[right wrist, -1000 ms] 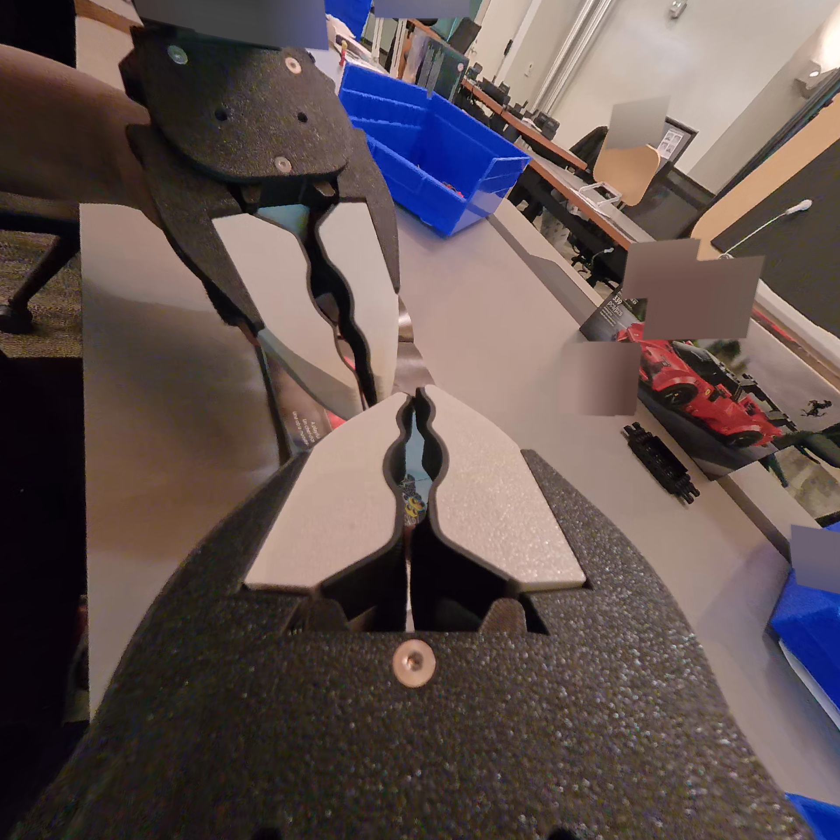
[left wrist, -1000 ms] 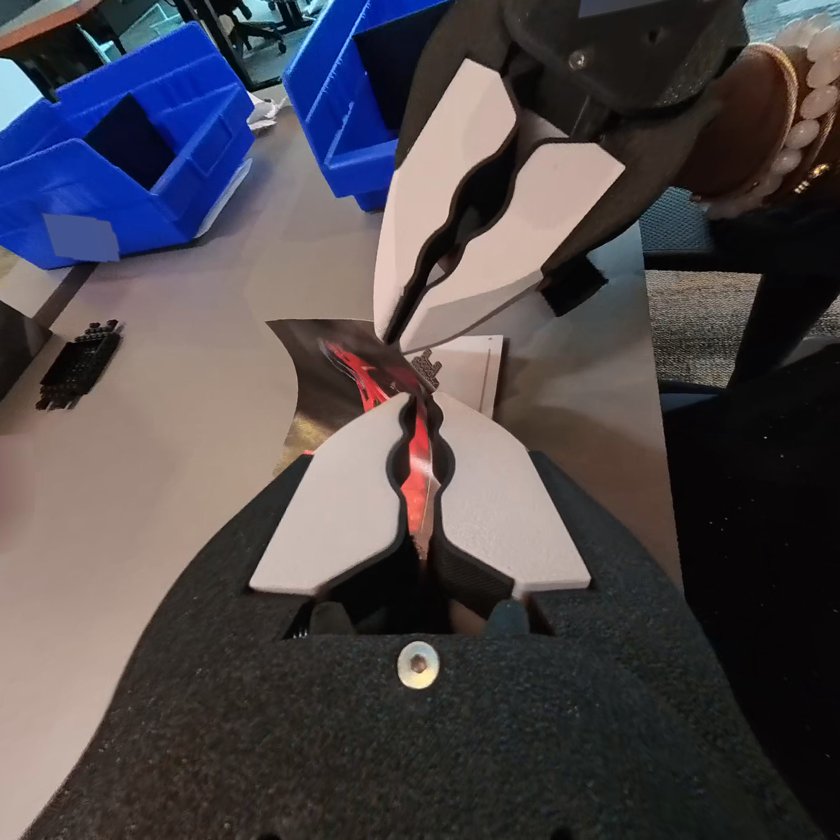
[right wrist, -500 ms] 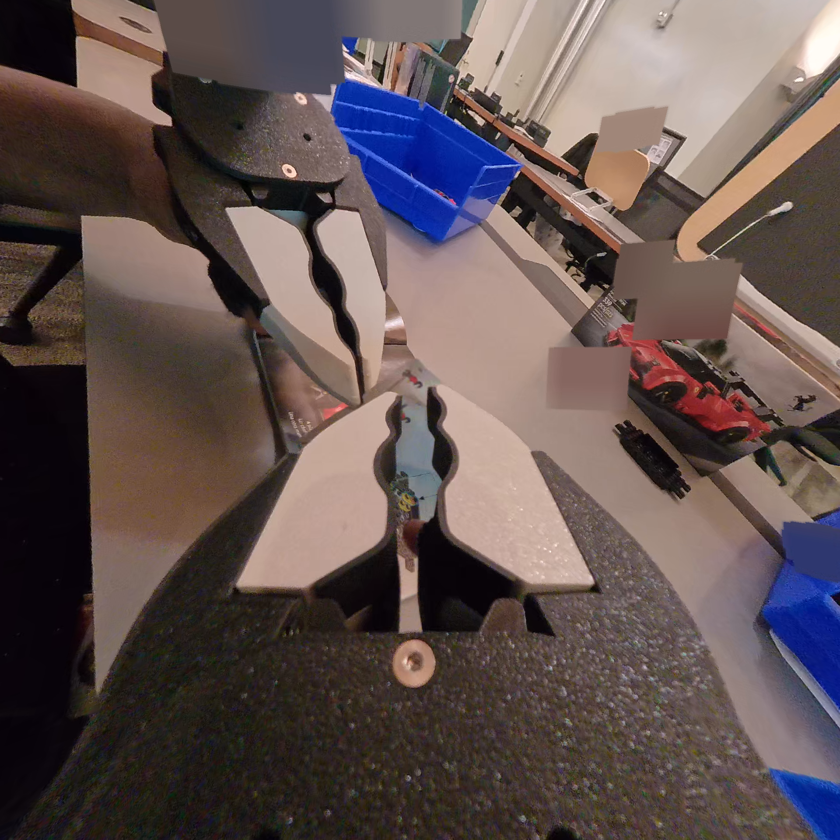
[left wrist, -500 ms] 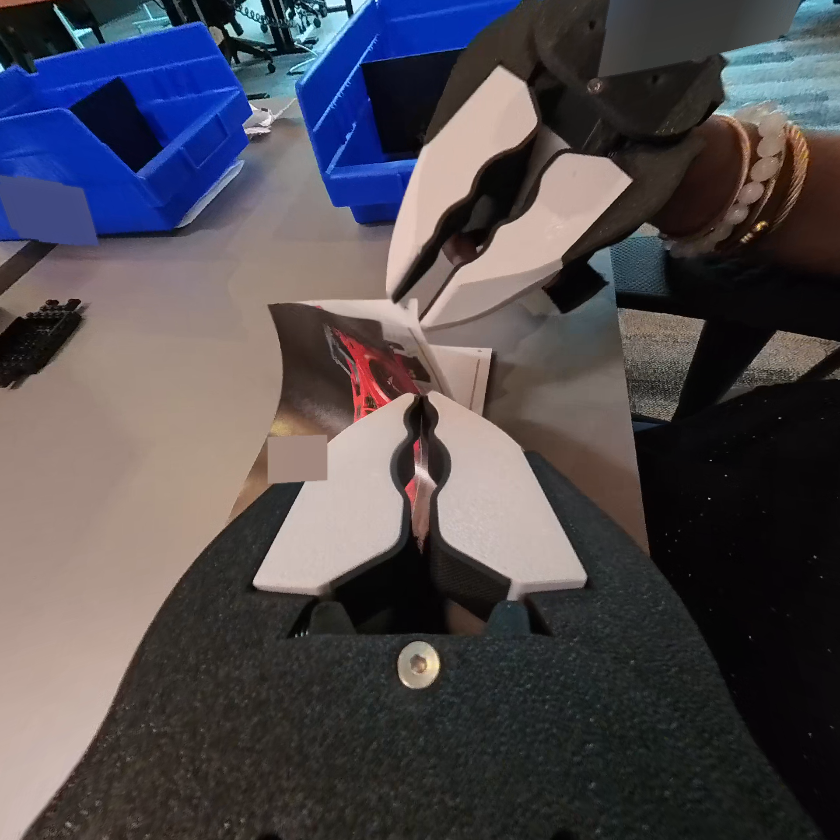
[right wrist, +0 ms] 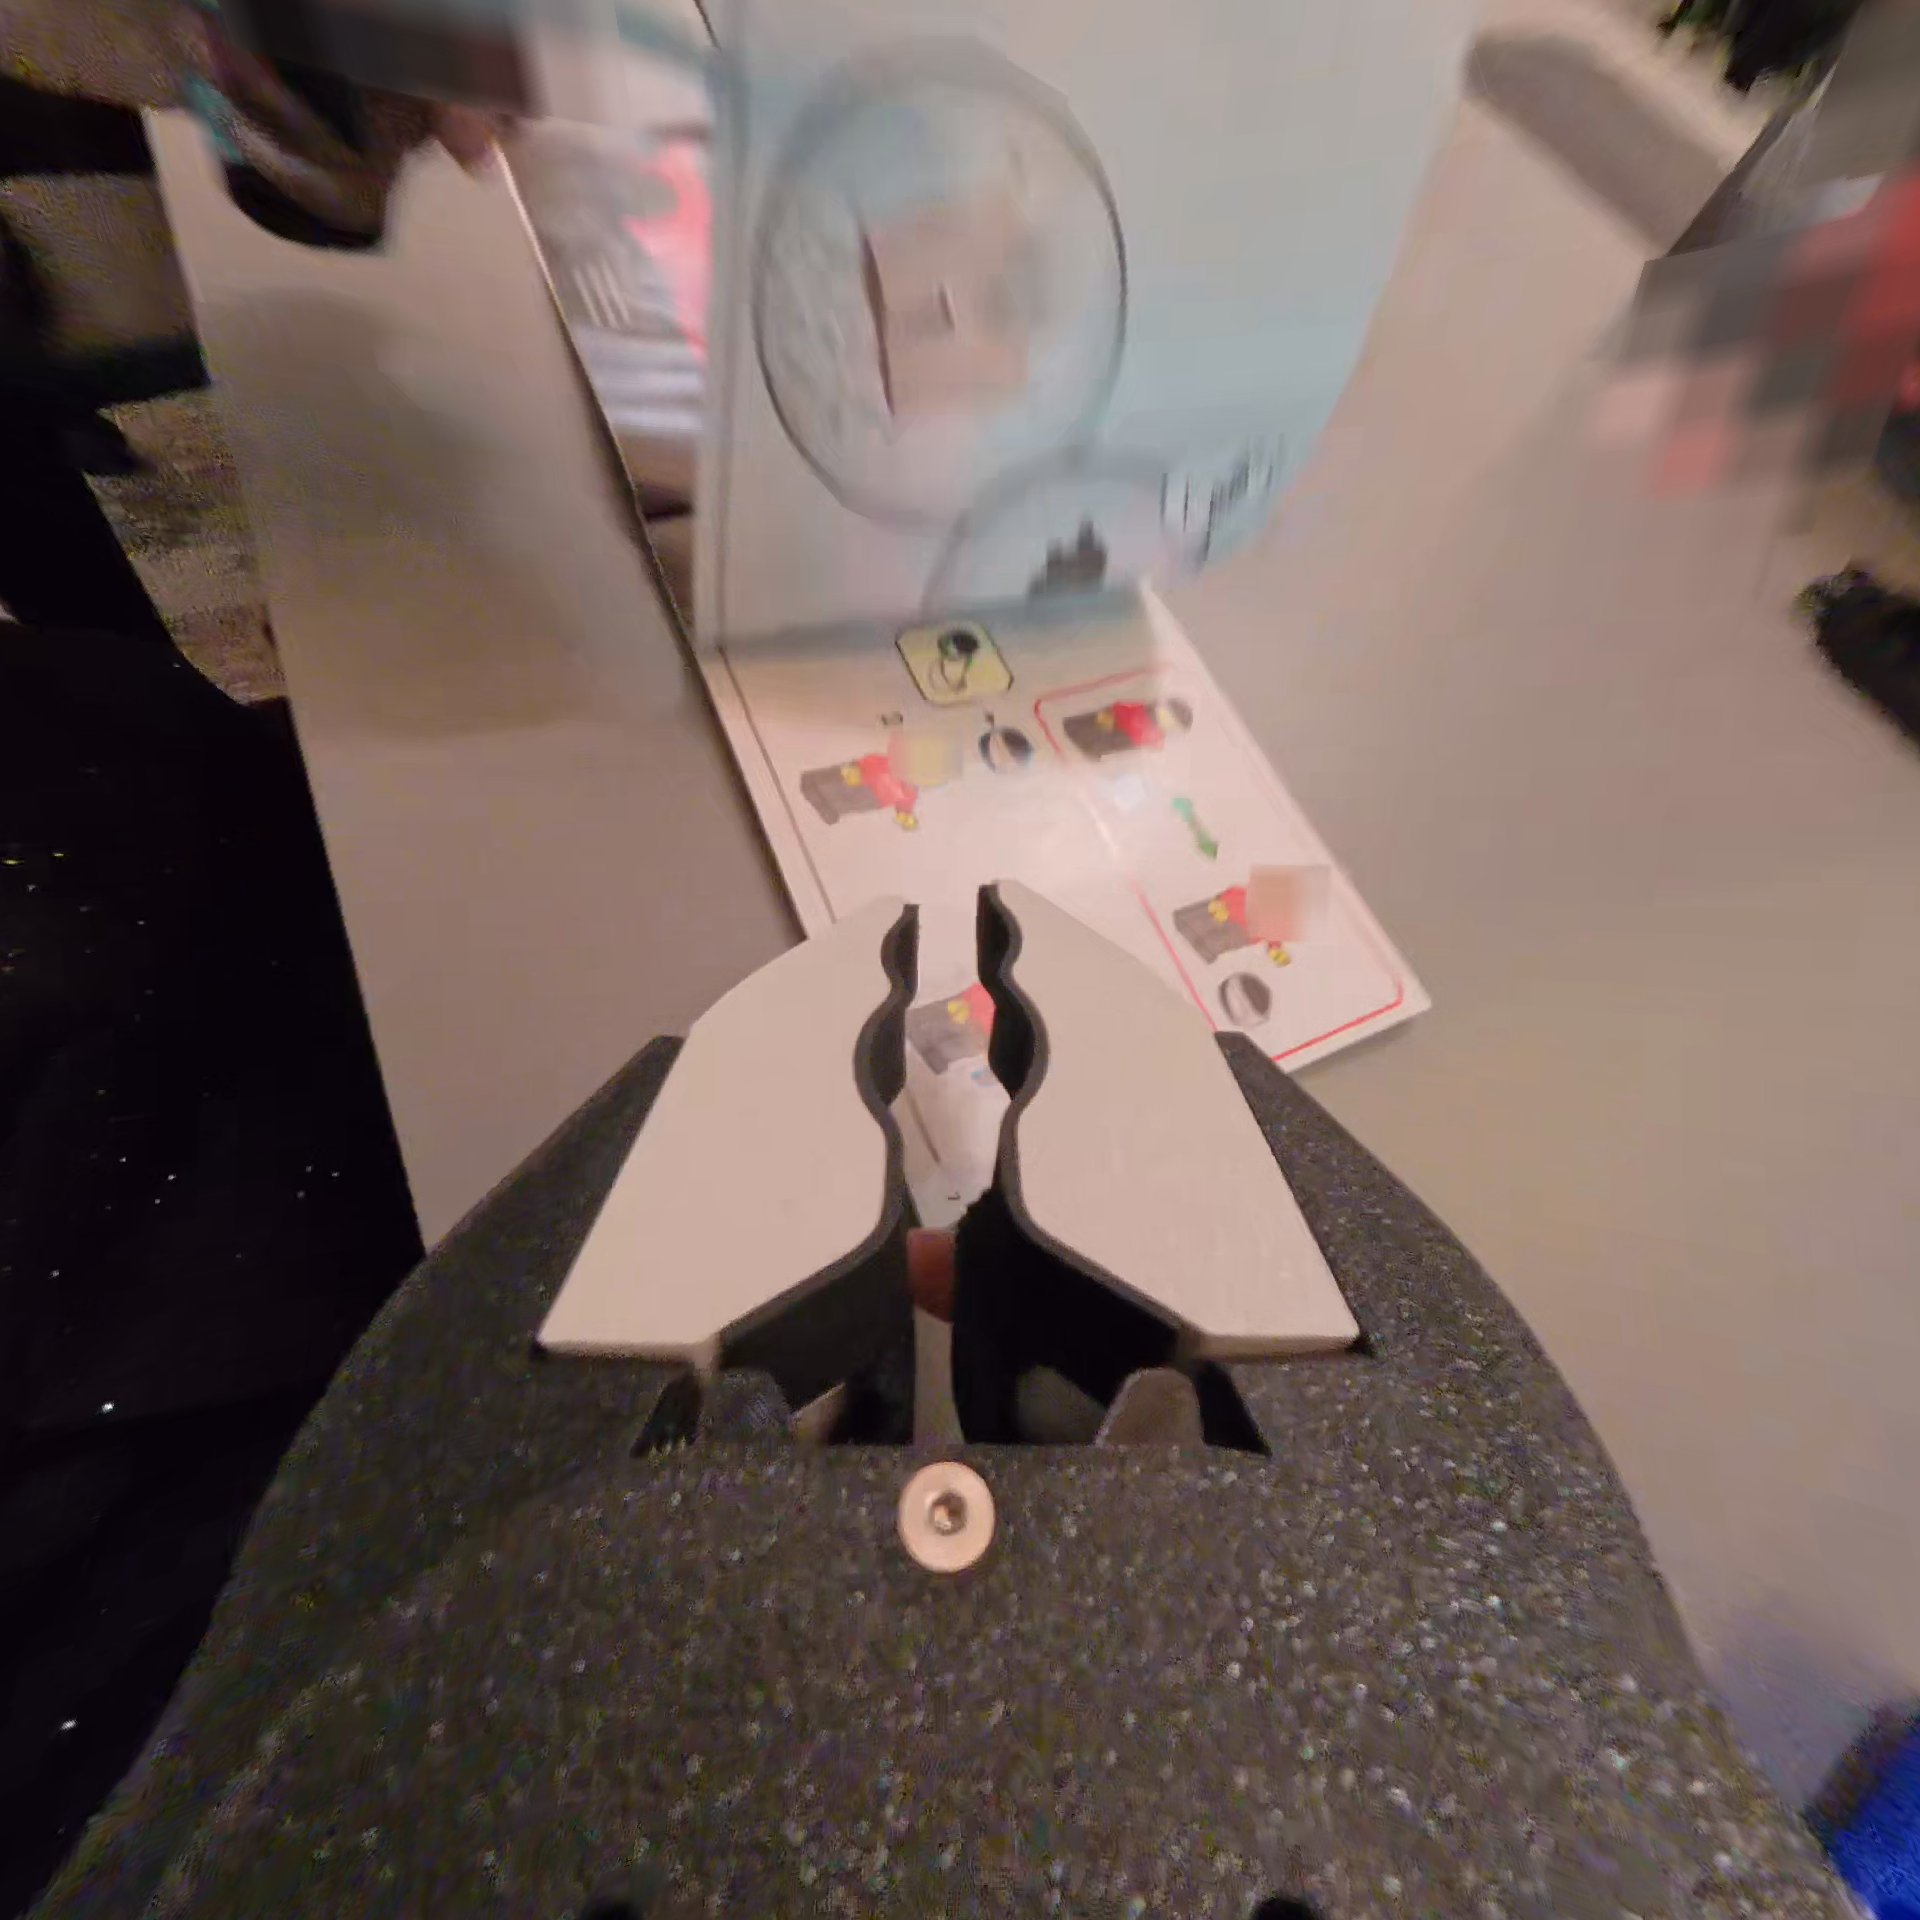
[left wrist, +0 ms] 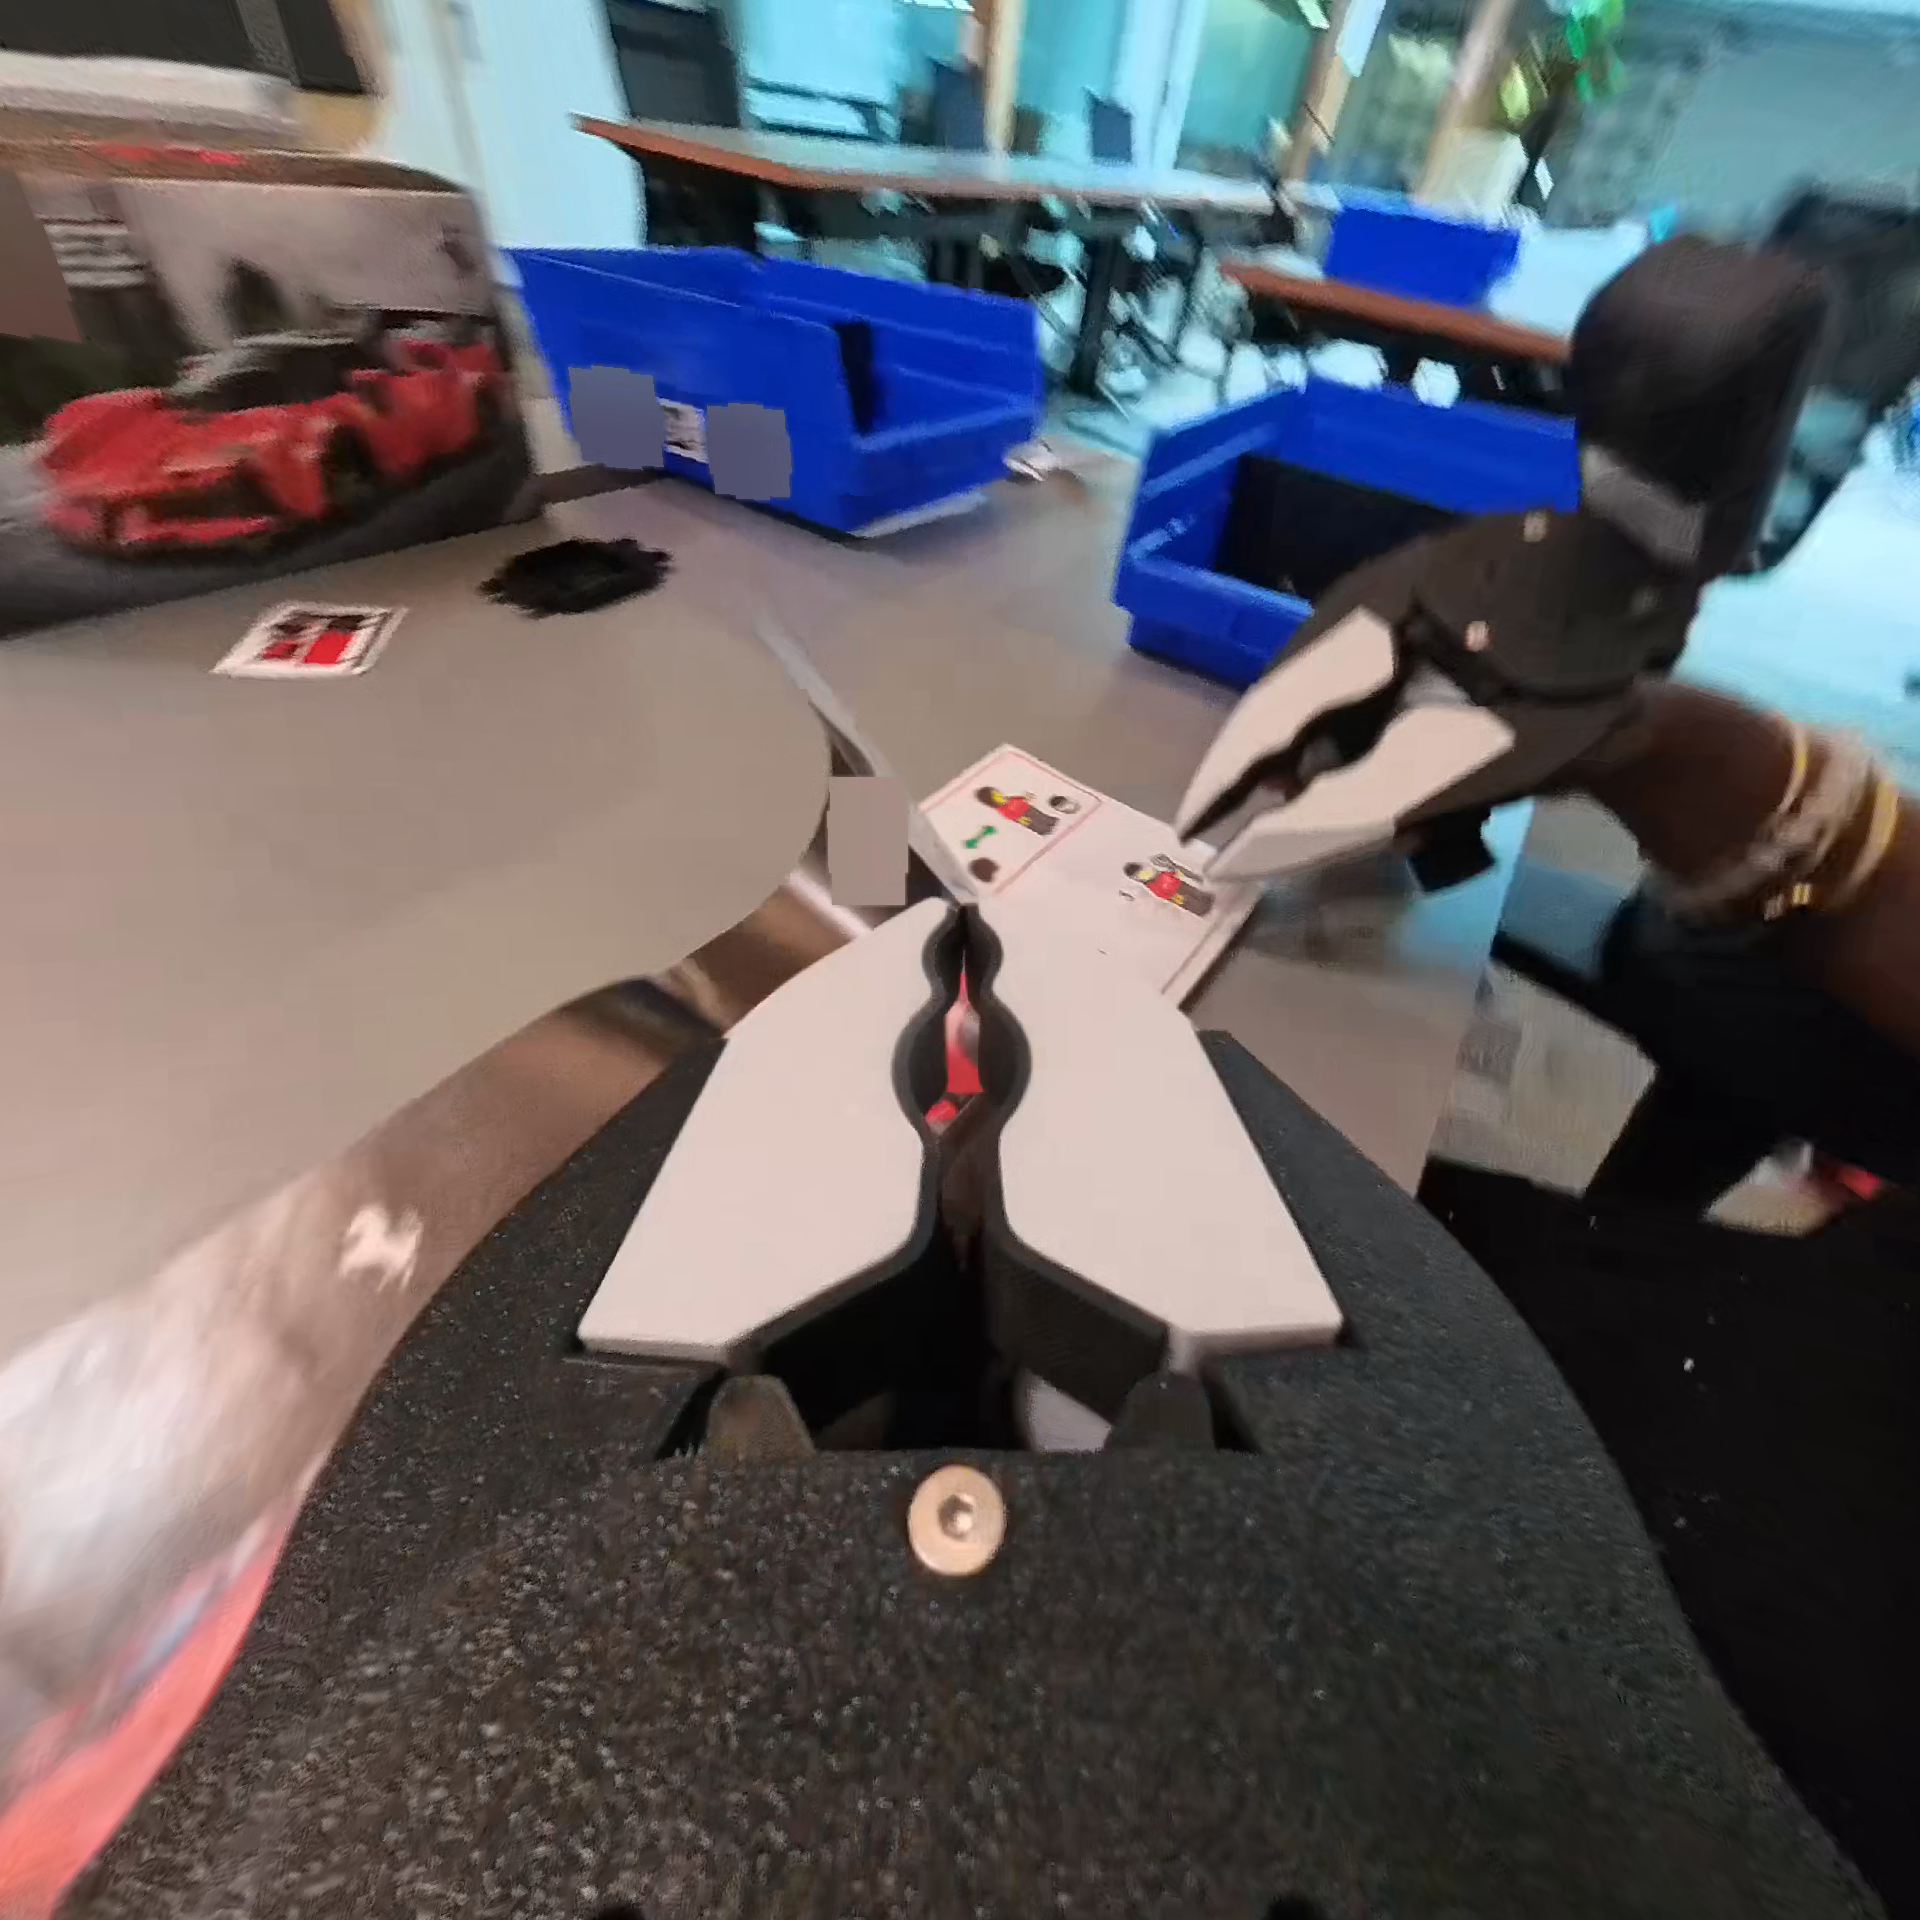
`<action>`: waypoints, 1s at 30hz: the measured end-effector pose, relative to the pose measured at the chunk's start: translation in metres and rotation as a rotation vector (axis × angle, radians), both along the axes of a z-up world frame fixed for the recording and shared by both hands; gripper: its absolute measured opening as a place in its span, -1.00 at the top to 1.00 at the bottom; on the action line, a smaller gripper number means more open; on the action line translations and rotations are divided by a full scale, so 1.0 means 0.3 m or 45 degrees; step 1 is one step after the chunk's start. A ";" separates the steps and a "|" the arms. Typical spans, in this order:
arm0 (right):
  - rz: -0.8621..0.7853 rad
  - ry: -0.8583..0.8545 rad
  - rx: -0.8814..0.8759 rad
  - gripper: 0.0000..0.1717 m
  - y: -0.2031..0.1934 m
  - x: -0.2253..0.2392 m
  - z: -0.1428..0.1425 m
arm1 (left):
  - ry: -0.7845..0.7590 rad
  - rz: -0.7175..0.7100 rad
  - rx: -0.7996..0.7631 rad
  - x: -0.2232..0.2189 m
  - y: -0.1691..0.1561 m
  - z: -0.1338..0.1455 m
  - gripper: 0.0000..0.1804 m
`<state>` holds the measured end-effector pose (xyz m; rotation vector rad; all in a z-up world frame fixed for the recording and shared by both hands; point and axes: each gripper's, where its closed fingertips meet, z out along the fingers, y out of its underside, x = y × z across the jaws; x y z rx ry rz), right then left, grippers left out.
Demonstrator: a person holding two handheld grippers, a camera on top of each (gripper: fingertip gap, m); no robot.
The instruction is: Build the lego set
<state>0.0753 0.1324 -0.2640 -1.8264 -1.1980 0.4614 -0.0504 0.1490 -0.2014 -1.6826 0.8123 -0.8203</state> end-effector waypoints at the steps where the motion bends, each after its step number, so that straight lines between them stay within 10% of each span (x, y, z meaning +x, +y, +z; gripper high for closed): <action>1: -0.018 -0.020 -0.049 0.88 0.005 -0.004 -0.023 | -0.070 0.076 -0.033 -0.049 0.006 0.009 1.00; 8: 0.031 -0.127 -0.199 0.89 0.009 -0.080 -0.061 | -0.371 0.447 -0.197 -0.310 0.000 -0.009 1.00; 20: 0.406 0.208 -0.763 1.00 0.042 -0.450 -0.001 | -0.565 0.534 -0.455 -0.449 -0.058 -0.091 1.00; 30: 0.395 0.128 -0.954 1.00 0.074 -0.518 -0.079 | -0.194 0.806 0.108 -0.587 -0.039 0.052 0.85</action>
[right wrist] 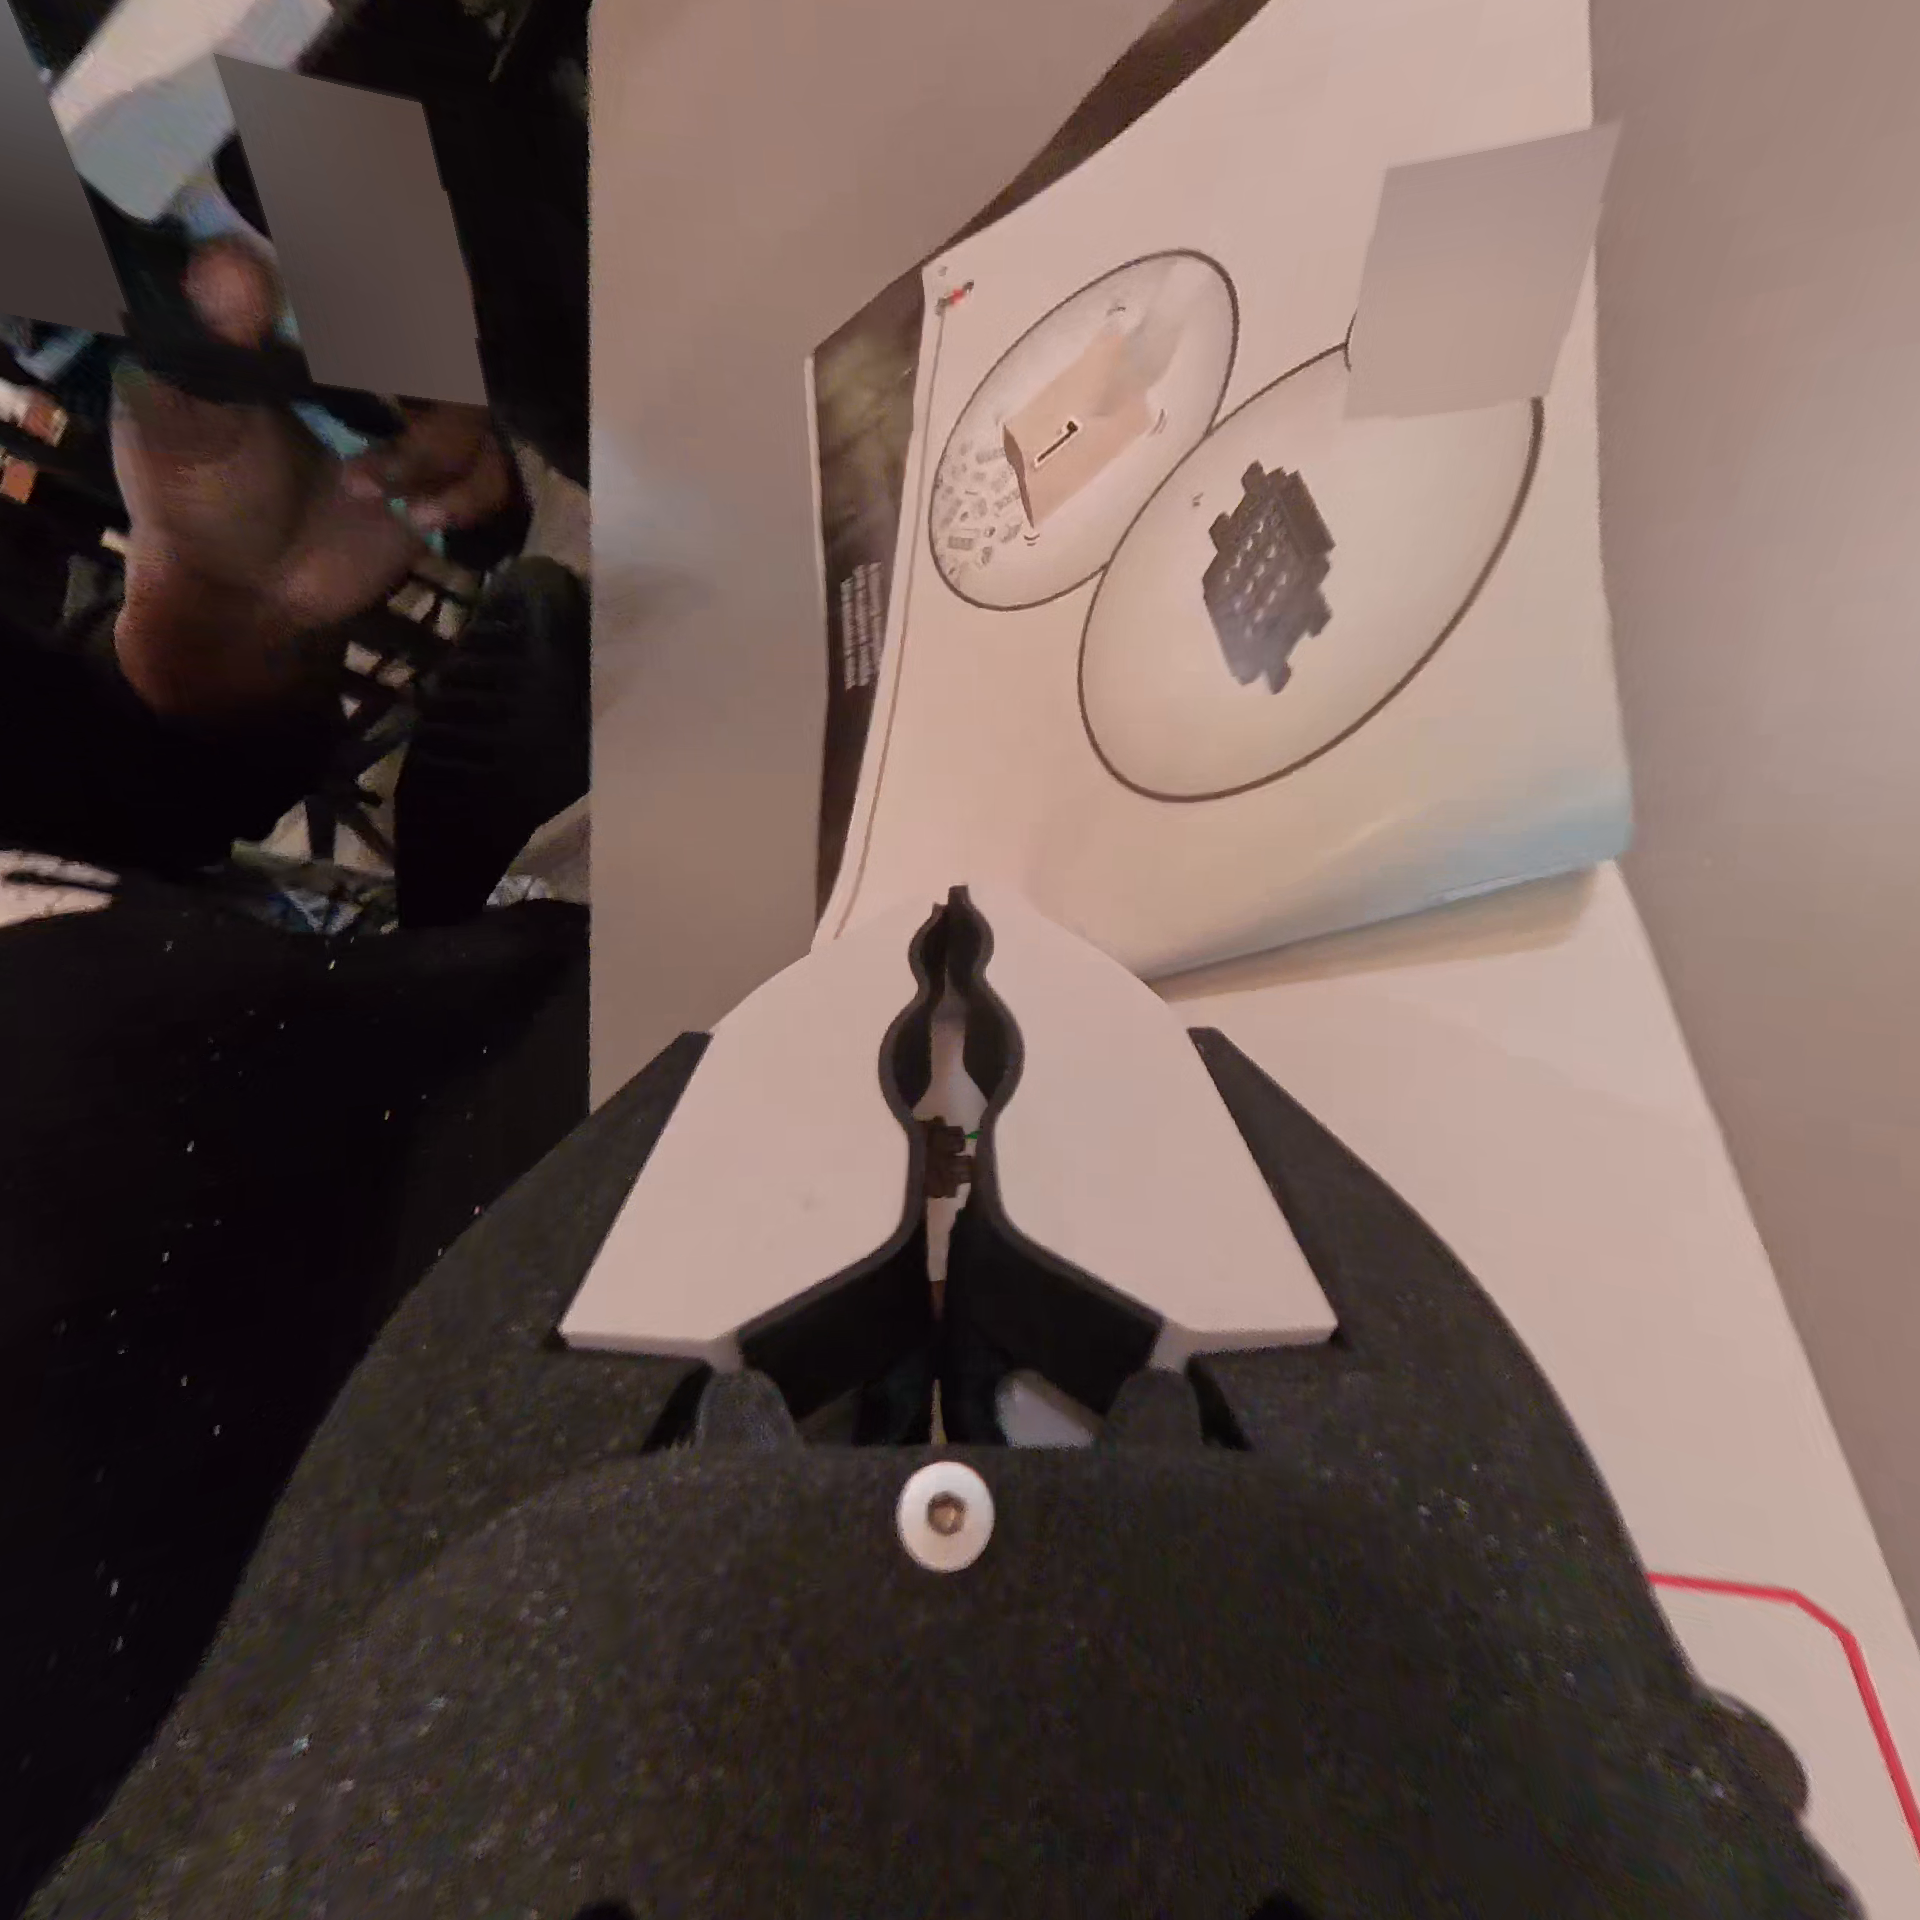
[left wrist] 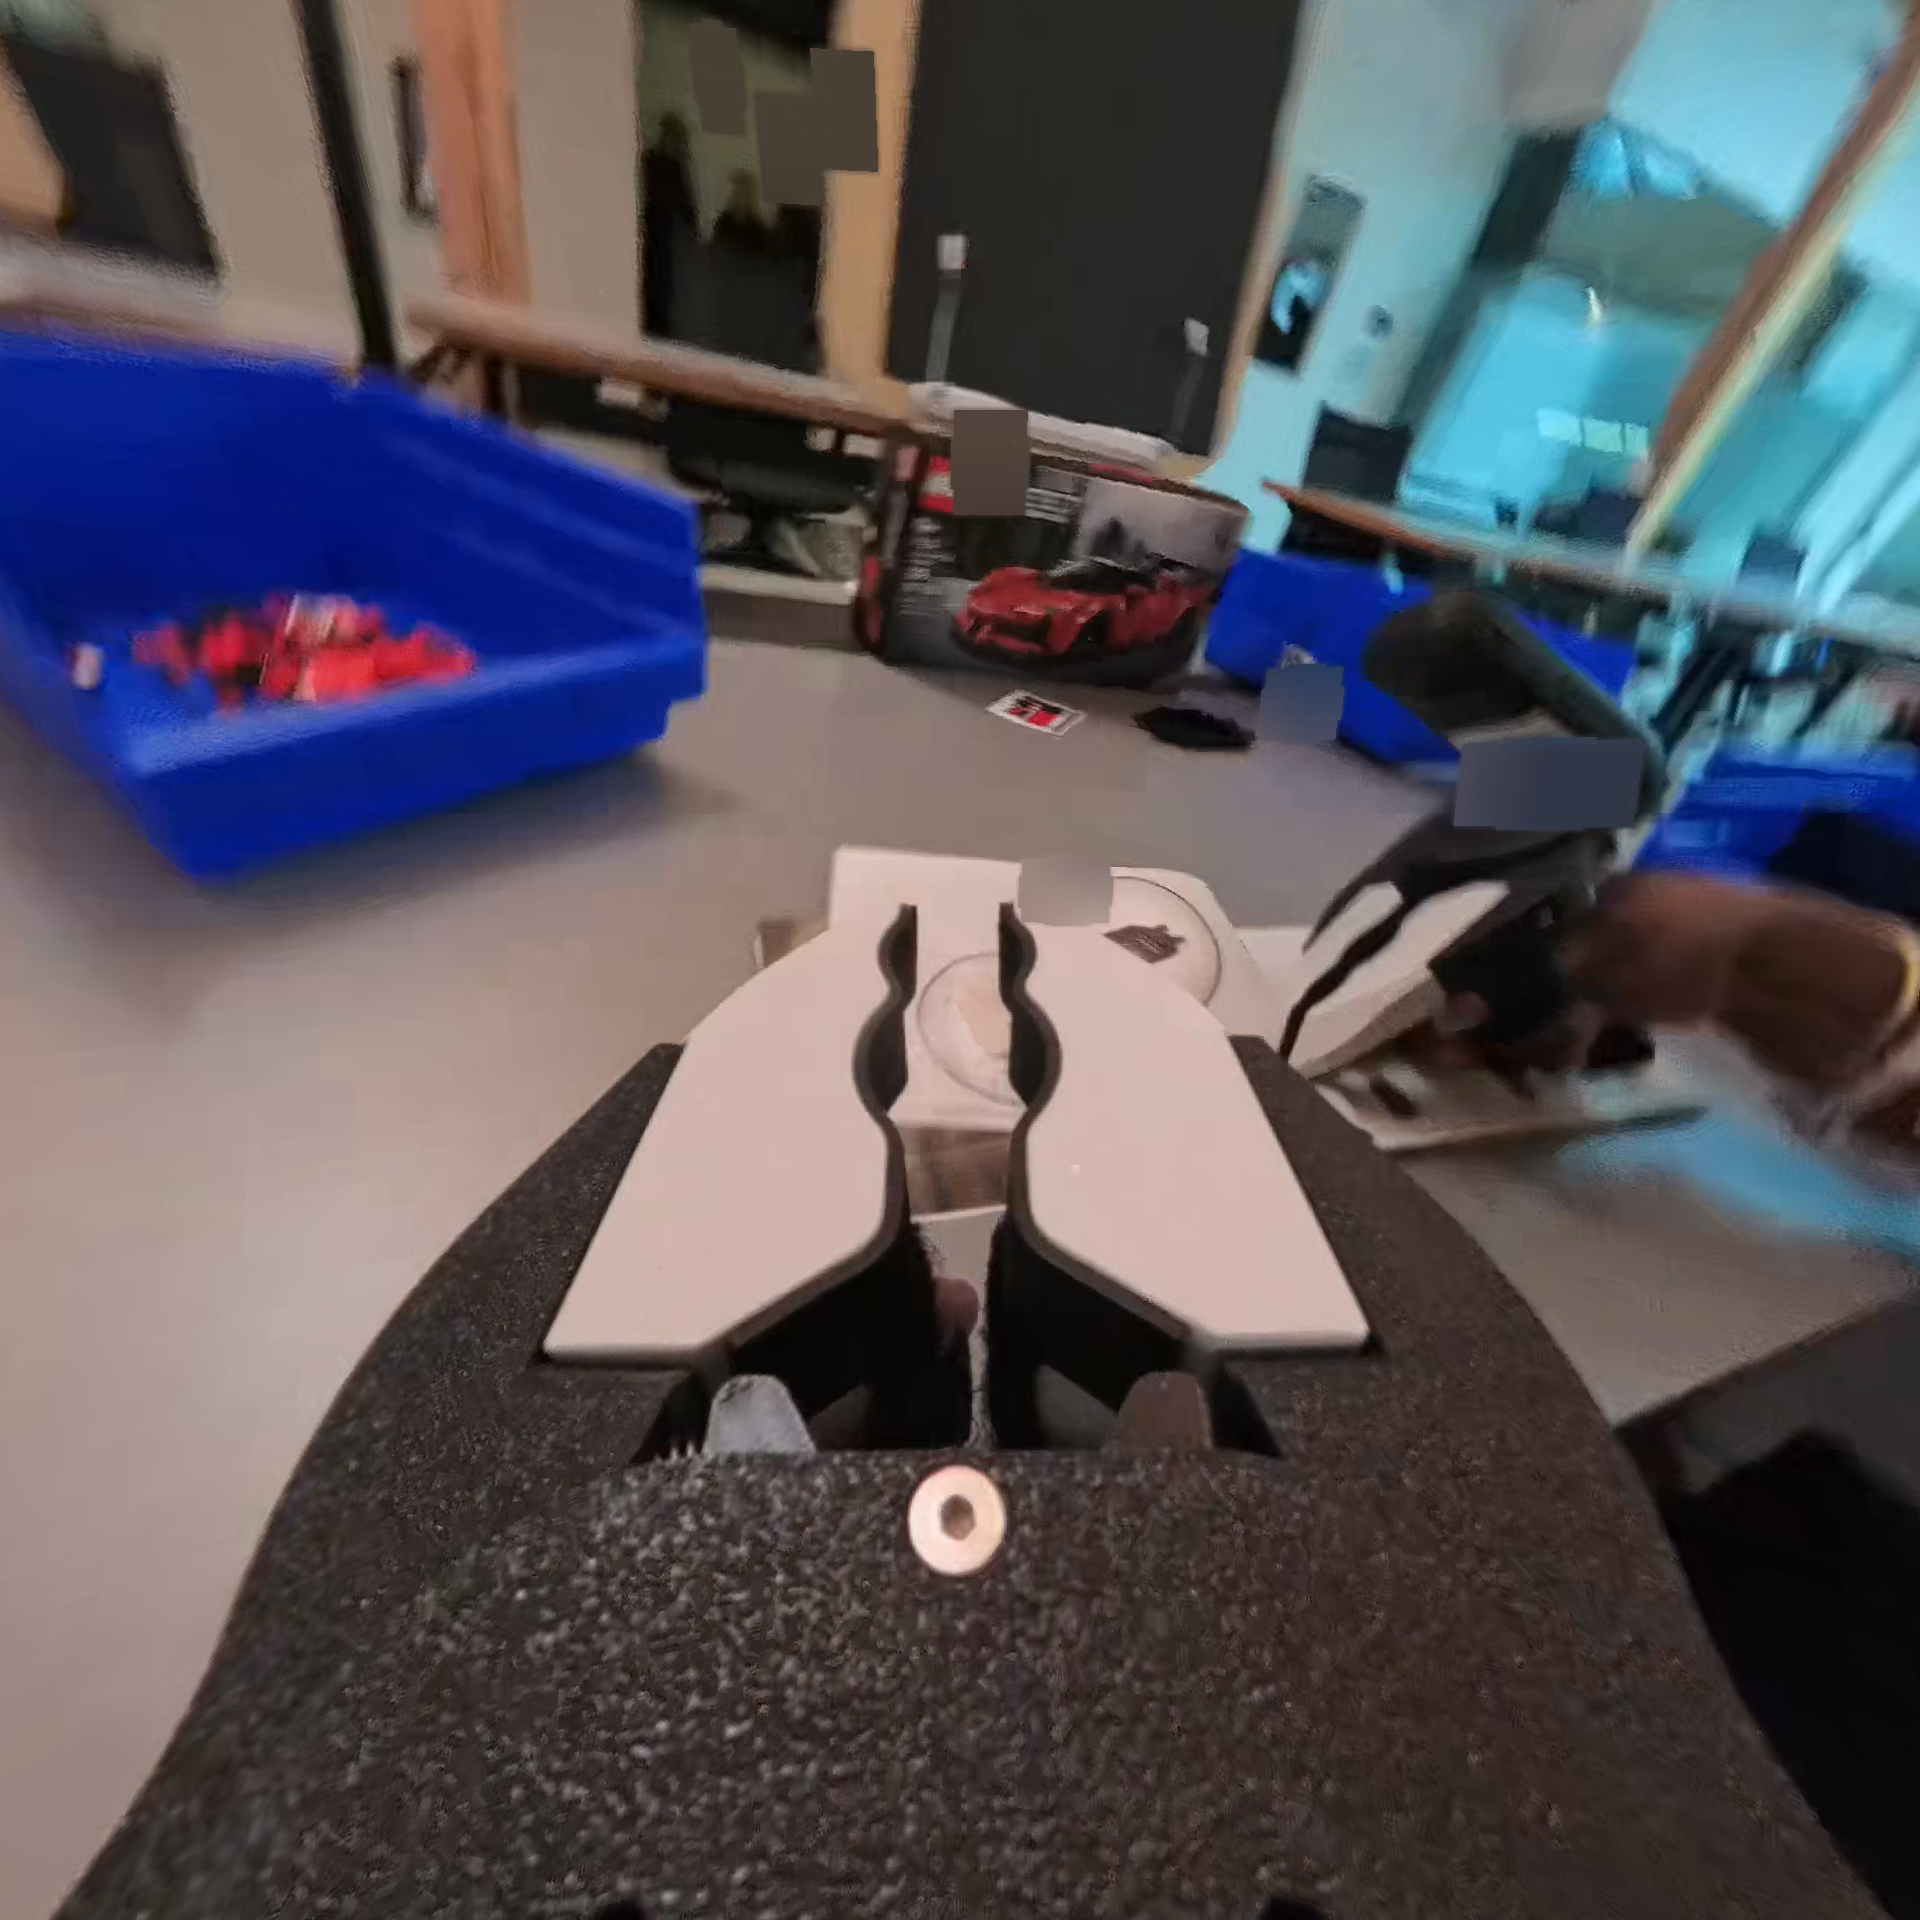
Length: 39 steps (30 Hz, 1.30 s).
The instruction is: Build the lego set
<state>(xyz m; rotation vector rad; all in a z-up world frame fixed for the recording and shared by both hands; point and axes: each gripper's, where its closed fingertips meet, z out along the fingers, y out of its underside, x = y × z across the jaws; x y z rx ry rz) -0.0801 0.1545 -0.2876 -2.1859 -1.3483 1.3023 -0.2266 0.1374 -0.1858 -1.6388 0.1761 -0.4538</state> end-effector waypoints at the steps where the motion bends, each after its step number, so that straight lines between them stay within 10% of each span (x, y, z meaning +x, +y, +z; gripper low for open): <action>1: 0.052 0.020 0.001 0.98 -0.018 -0.003 0.005 | 0.146 -0.080 0.036 0.057 -0.005 0.013 0.85; 4: 0.151 0.168 0.020 0.86 -0.053 -0.009 0.054 | 0.555 -0.349 0.037 0.250 -0.025 -0.044 0.83; 12: -0.458 0.040 0.156 0.96 0.203 0.127 0.035 | 1.296 -0.655 0.390 0.657 0.023 -0.158 0.78; 17: -0.486 0.007 0.144 0.95 0.214 0.140 0.005 | 1.715 -0.636 0.245 0.666 0.192 -0.281 0.91; 39: -0.243 0.167 -0.096 1.00 0.090 0.026 0.082 | 1.624 -0.452 0.018 0.463 0.115 -0.345 1.00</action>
